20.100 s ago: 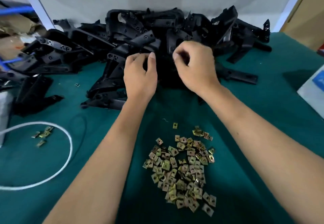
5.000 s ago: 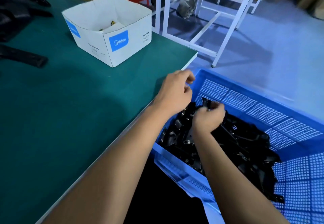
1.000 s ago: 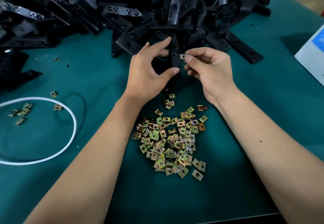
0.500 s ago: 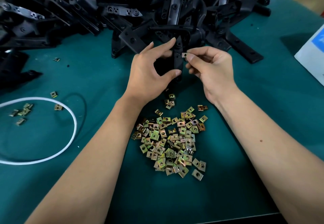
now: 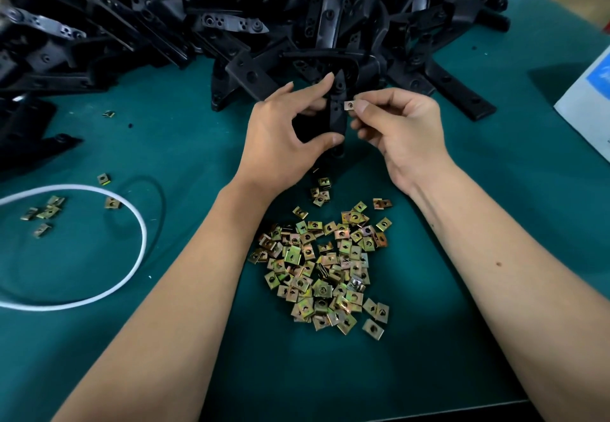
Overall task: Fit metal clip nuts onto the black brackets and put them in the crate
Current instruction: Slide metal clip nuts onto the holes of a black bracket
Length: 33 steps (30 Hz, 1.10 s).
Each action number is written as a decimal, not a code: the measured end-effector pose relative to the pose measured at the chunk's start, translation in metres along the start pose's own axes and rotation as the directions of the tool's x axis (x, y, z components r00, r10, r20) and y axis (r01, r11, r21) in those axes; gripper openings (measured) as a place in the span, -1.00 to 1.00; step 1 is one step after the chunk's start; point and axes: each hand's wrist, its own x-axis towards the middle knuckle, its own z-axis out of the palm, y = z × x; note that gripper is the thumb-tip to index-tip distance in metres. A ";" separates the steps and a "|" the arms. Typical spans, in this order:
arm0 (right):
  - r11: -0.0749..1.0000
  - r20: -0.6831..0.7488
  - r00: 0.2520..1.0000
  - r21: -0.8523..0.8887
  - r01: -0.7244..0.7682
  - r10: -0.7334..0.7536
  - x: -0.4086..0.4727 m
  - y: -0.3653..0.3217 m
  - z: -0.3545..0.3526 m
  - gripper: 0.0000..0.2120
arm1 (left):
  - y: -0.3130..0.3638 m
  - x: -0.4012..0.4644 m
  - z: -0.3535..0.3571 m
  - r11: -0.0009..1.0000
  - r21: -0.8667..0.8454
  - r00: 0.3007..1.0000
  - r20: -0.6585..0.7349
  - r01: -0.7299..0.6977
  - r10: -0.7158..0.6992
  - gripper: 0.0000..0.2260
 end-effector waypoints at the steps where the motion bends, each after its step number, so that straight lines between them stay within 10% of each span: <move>1: 1.000 -0.007 1.000 -0.008 -0.007 0.007 0.000 0.000 0.000 -0.90 | 0.000 0.000 0.000 1.000 0.002 1.000 0.003 -0.002 0.002 -0.34; 33: 0.999 0.143 0.989 -0.030 0.040 -0.036 0.001 -0.003 -0.005 -0.75 | 0.004 0.003 -0.001 0.999 0.002 0.999 0.028 -0.033 0.033 -0.32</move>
